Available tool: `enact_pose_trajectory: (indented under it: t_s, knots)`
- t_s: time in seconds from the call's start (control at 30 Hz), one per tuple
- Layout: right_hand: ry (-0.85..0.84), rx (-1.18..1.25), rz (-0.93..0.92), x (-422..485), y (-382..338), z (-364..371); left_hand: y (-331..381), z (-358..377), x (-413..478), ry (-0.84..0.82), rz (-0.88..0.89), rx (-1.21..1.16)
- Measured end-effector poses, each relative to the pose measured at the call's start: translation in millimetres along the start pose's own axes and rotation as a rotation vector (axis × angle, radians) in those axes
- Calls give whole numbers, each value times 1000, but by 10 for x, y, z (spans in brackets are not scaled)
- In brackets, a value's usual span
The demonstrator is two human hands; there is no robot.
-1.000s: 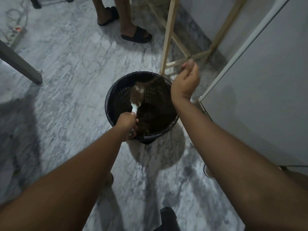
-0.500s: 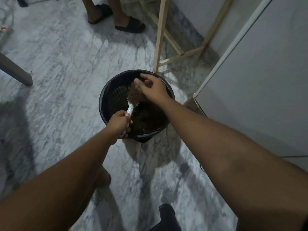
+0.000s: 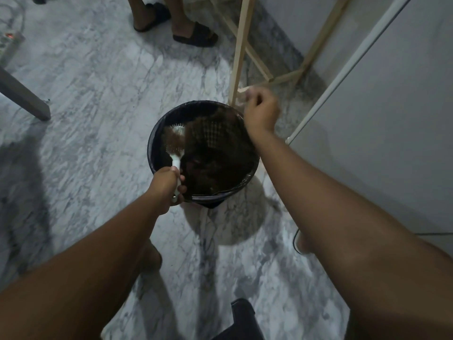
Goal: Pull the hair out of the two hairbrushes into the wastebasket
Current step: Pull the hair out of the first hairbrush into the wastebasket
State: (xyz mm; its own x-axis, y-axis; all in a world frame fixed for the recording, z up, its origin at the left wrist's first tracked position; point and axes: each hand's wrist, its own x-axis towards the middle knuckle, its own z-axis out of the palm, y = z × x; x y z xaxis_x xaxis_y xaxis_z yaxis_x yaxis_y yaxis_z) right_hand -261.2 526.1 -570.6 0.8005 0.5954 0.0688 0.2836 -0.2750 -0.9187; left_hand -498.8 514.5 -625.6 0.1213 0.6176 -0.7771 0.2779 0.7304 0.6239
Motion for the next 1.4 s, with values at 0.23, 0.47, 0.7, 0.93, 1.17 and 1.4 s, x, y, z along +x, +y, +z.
enact_pose_trajectory:
  t_s: [0.23,0.47,0.7,0.93,1.17,1.4]
  knots:
    - [-698,-228,67,-388,296,214,2,74,-47,-67,122,116]
    - [-577,-199,53,-516,325,347,-31,47,2,-56,140,157]
    - [-185,22,-145,-394,37,176,-19,89,61,15,-17,-11]
    - [129,136,-203,-125,-195,-25,-69,-7,51,52,-75,-45]
    - [-519,-315,140,-325,361,190,-7,165,-52,-20,44,39]
    - [-684,-60,235,-647,510,349,24,276,-81,-62,113,47]
